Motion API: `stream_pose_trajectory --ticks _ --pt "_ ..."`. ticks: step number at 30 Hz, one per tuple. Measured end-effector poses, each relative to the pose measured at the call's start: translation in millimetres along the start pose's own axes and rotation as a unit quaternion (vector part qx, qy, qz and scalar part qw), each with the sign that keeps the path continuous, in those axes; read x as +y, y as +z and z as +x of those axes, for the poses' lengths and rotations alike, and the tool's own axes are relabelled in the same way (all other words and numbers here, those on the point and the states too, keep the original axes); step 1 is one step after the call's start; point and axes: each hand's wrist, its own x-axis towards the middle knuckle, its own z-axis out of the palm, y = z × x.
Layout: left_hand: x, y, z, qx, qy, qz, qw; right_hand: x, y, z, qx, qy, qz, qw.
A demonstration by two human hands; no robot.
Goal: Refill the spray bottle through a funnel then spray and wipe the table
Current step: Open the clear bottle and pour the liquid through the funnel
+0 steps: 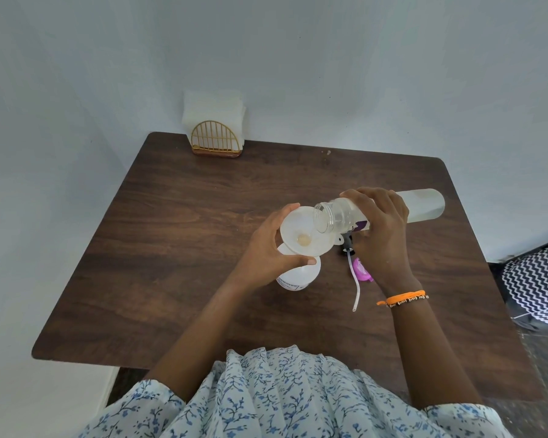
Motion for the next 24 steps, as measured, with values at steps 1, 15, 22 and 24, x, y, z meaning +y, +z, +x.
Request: stream_pose_trajectory --ticks 1,15,22,24 --pt "0.0 0.0 0.0 0.0 0.0 0.0 1.0 0.2 0.0 -0.1 -0.001 0.0 -0.001 1.0" --pt "-2.1 0.0 0.0 -0.002 0.0 -0.005 1.0 -0.1 0.6 0.9 0.011 -0.002 -0.004 1.0" --pt "-3.0 -0.3 -0.7 0.001 -0.001 0.001 1.0 0.5 1.3 -0.1 0.008 -0.003 -0.01 1.0" --pt "-2.9 -0.5 -0.8 0.001 -0.001 0.001 1.0 0.5 1.8 -0.6 0.005 -0.002 -0.014 1.0"
